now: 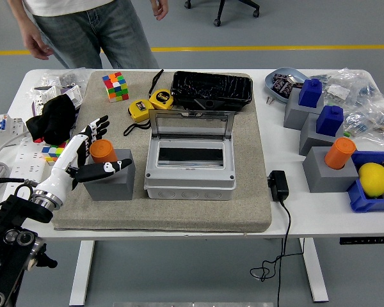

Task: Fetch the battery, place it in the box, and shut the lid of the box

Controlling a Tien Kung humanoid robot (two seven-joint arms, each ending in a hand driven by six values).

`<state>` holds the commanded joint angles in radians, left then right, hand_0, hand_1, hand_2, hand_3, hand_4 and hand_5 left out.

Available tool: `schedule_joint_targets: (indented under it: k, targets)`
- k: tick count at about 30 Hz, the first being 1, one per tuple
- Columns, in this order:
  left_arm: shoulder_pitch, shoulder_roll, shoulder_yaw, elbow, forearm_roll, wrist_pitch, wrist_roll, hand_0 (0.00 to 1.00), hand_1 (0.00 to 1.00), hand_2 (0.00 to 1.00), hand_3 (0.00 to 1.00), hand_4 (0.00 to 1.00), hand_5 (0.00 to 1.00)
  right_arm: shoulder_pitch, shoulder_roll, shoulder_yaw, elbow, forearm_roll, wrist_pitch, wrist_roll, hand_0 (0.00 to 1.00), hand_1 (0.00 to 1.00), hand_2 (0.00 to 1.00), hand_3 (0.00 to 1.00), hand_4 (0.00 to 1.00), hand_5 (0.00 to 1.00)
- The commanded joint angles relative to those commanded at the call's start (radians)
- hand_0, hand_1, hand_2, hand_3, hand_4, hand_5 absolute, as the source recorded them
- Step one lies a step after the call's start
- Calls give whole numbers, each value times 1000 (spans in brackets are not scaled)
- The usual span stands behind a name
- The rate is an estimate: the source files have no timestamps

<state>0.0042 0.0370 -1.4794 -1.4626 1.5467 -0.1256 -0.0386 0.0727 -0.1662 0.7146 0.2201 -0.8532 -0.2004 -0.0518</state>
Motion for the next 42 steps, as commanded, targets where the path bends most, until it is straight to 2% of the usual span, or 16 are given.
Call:
schedule_joint_targets:
  k: [3, 4, 5, 11, 15, 27, 28, 33, 34, 39, 40, 42]
  targets:
    - [-2, -1, 0, 4, -8, 14, -4, 952, 998, 998, 998, 998, 2, 2, -1, 0, 0, 1, -1, 1, 753, 699, 716, 753, 998, 962]
    - [-3, -1, 1, 5, -12, 21, -7, 910, 998, 998, 998, 998, 2, 2, -1, 0, -1, 1, -1, 1, 753, 700, 716, 752, 998, 964]
    - [-4, -1, 2, 7, -15, 27, -9, 910, 998, 998, 998, 998, 2, 2, -2, 0, -1, 1, -1, 1, 753, 700, 716, 752, 998, 964]
    - [1, -6, 18, 20, -63, 103, -50, 881, 982, 998, 998, 998, 2, 3, -1, 2, 0, 0, -1, 0, 753, 699, 717, 755, 998, 966]
    - [13, -14, 32, 18, -78, 125, -63, 881, 982, 998, 998, 998, 2, 1, 0, 3, 0, -1, -1, 0, 753, 699, 717, 755, 998, 966]
    - [20, -28, 45, 26, -131, 159, -94, 869, 964, 998, 998, 998, 2, 2, 1, 7, -1, 0, 0, 2, 753, 699, 716, 753, 998, 970]
    - [20, -28, 47, 28, -140, 163, -96, 857, 946, 971, 998, 998, 11, 2, 1, 7, -1, 0, 0, 2, 753, 699, 715, 752, 998, 973]
    - [21, -29, 55, 33, -159, 169, -101, 857, 946, 971, 998, 998, 11, 2, 1, 6, -1, 0, 0, 3, 753, 699, 715, 752, 998, 973]
    - [22, -28, 59, 35, -159, 171, -101, 844, 924, 928, 993, 998, 9, 1, 1, 4, -1, 0, 0, 3, 752, 700, 715, 753, 998, 975]
    - [21, -27, 73, 40, -158, 176, -102, 844, 924, 928, 993, 998, 9, 1, 2, 0, -1, 3, 0, 2, 752, 700, 715, 753, 998, 975]
    - [20, -27, 76, 41, -158, 177, -102, 764, 830, 767, 755, 998, 15, 1, 1, 0, -1, 3, 0, 2, 752, 699, 716, 752, 998, 975]
    - [20, -25, 87, 45, -159, 180, -103, 764, 830, 767, 755, 998, 15, 1, 1, 0, -1, 3, 0, 3, 752, 699, 716, 752, 998, 975]
